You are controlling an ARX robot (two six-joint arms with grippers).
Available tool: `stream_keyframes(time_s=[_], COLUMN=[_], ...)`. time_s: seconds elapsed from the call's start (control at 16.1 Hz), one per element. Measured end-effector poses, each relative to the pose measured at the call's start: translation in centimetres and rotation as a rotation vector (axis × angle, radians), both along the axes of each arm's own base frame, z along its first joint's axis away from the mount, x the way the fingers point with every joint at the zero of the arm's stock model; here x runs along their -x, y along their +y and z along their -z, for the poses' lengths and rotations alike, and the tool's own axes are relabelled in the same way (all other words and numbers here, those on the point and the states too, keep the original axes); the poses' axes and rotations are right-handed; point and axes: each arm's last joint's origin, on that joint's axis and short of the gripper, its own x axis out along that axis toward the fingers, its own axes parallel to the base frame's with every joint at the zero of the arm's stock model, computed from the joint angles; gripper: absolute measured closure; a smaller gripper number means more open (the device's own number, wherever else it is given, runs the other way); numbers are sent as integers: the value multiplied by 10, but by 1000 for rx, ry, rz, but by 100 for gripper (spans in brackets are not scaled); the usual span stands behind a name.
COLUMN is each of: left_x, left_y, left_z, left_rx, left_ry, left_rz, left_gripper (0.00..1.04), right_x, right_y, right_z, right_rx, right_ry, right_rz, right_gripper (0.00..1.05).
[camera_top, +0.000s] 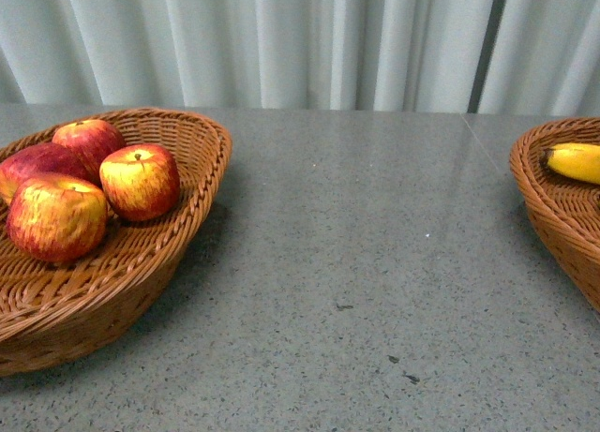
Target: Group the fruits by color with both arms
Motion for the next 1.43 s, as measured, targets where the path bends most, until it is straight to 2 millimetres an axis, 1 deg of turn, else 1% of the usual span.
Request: stream_keyframes(time_s=[0.06, 0.12, 0.25, 0.31, 0.37, 0.43, 0.5, 0.56, 0.62, 0.68, 0.75, 0.81, 0.93, 0.99, 1.06, 1.12, 1.24, 1.3, 1.37, 1.43], left_x=[0, 0, 0, 0, 0, 0, 0, 0, 0, 0, 0, 0, 0, 0, 0, 0, 0, 0, 0, 0], left_y=[0, 0, 0, 0, 0, 0, 0, 0, 0, 0, 0, 0, 0, 0, 0, 0, 0, 0, 0, 0], left_z=[0, 0, 0, 0, 0, 0, 0, 0, 0, 0, 0, 0, 0, 0, 0, 0, 0, 0, 0, 0], left_rx=[0, 0, 0, 0, 0, 0, 0, 0, 0, 0, 0, 0, 0, 0, 0, 0, 0, 0, 0, 0], left_ry=[0, 0, 0, 0, 0, 0, 0, 0, 0, 0, 0, 0, 0, 0, 0, 0, 0, 0, 0, 0], left_rz=[0, 0, 0, 0, 0, 0, 0, 0, 0, 0, 0, 0, 0, 0, 0, 0, 0, 0, 0, 0], left_gripper=[7, 7, 7, 7, 7, 7, 7, 7, 7, 7, 7, 7, 7, 7, 7, 7, 7, 7, 7, 7], right_x=[2, 4, 6, 9, 14, 23, 33, 43, 54, 71, 96, 119, 152, 162, 166, 169, 174, 176, 178, 180], right_y=[1, 4, 14, 23, 31, 41, 48, 53, 59, 66, 67, 64, 61, 64, 67, 70, 74, 81, 86, 85], right_z=[-4, -14, -56, -84, -106, -127, -139, -146, -148, -138, -117, -93, -51, -31, -23, -17, 2, 5, 10, 15], right_rx=[0, 5, -1, -23, -49, -91, -126, -159, -157, -106, -76, -54, -49, -50, -52, -55, -53, -50, -63, -57], right_ry=[-8, -38, -158, -250, -338, -411, -447, -466, -518, -597, -604, -595, -586, -579, -586, -594, -578, -583, -589, -585], right_rz=[-3, -13, -53, -88, -120, -155, -178, -192, -157, 13, 154, 247, 275, 273, 263, 260, 271, 282, 239, 261], right_gripper=[43, 32, 9, 6, 7, 6, 7, 7, 9, 22, 35, 48, 72, 84, 95, 103, 103, 103, 103, 103])
